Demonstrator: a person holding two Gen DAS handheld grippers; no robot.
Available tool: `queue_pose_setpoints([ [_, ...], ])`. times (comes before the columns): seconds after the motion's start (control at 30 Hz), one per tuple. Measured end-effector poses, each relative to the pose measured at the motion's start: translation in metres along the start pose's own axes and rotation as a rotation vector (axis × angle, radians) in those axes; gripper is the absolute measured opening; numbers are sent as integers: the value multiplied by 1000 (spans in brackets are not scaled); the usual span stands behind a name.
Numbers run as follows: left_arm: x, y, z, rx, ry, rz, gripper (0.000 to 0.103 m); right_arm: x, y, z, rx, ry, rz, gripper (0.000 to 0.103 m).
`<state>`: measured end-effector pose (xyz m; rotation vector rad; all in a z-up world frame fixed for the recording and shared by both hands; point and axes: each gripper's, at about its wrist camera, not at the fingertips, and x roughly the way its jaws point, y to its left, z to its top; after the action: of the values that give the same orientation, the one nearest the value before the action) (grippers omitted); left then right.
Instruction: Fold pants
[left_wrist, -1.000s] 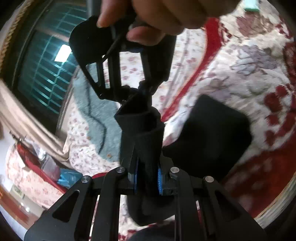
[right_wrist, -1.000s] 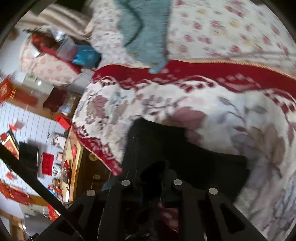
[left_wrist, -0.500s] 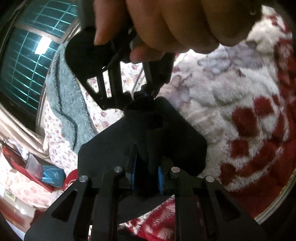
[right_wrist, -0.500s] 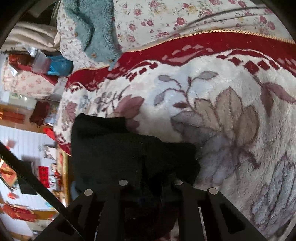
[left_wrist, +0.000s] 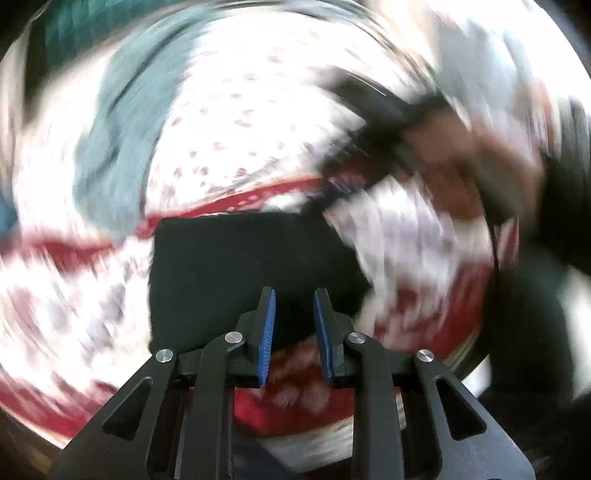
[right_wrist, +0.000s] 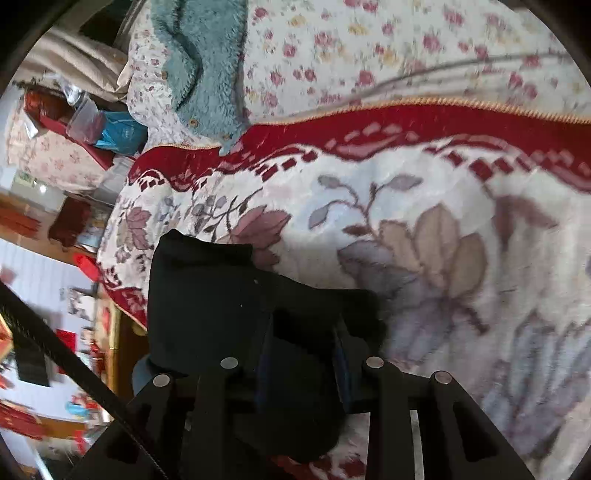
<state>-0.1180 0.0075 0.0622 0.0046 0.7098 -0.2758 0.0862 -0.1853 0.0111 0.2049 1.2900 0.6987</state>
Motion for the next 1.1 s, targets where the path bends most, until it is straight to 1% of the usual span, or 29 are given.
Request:
queue_pose_setpoints([
  [0.03,0,24,9,-121,-4,-43,20,-6,3,-1,-13,-19,-20,28],
  [0.1,7,73,26,-366,12,-122,21,-23,12,-3,-50,-86,-70,28],
  [0.13,13,94,32,-468,11,-158,21,-30,18,-5,-75,-128,-93,28],
  [0.17,21,115,40,-557,-1,-179,21,-37,27,-7,-112,-170,-97,28],
  [0.2,26,129,43,-614,-3,-172,21,-41,38,-12,-158,-203,-73,29],
  [0.23,34,144,48,-678,1,-157,21,-40,48,-16,-193,-216,-47,29],
  [0.27,40,153,49,-715,3,-173,21,-35,61,-21,-237,-216,-34,29],
  [0.33,57,163,50,-800,35,-255,21,-16,76,-29,-300,-184,-65,29],
  [0.37,70,161,47,-832,75,-307,21,-2,79,-34,-325,-161,-107,29],
  [0.4,81,156,42,-840,111,-340,21,7,79,-39,-340,-144,-132,29],
  [0.43,85,152,38,-837,130,-344,21,20,77,-45,-348,-117,-152,29],
  [0.47,93,148,32,-824,155,-336,21,35,71,-52,-347,-83,-166,29],
  [0.5,104,145,24,-810,184,-303,21,42,67,-56,-343,-76,-169,30],
  [0.53,112,148,15,-811,208,-242,21,48,61,-61,-339,-88,-158,31],
  [0.57,122,152,7,-831,232,-195,18,49,56,-65,-334,-124,-127,32],
  [0.6,129,158,-1,-861,245,-176,2,50,51,-67,-313,-156,-71,35],
  [0.63,132,164,-7,-878,244,-159,3,52,47,-68,-286,-166,-45,36],
  [0.67,132,166,-9,-897,245,-175,3,52,42,-68,-259,-184,-21,36],
  [0.7,131,164,-6,-881,251,-167,3,53,40,-68,-241,-190,-8,36],
  [0.73,131,161,-4,-854,252,-149,3,54,39,-67,-226,-192,2,36],
  [0.8,128,156,-2,-821,228,-128,2,55,39,-66,-225,-194,9,36],
  [0.9,122,158,-3,-849,210,-158,2,50,42,-68,-228,-191,14,36],
  [0.97,122,162,-2,-856,182,-190,3,41,42,-65,-194,-191,35,35],
  [1.0,119,162,2,-849,164,-194,8,34,40,-61,-168,-213,52,35],
  [1.03,113,160,9,-828,131,-205,12,26,41,-59,-159,-247,63,35],
  [1.07,112,158,15,-813,109,-221,18,19,42,-57,-158,-287,59,35],
  [1.1,111,157,21,-803,90,-240,20,13,43,-53,-160,-326,19,36],
])
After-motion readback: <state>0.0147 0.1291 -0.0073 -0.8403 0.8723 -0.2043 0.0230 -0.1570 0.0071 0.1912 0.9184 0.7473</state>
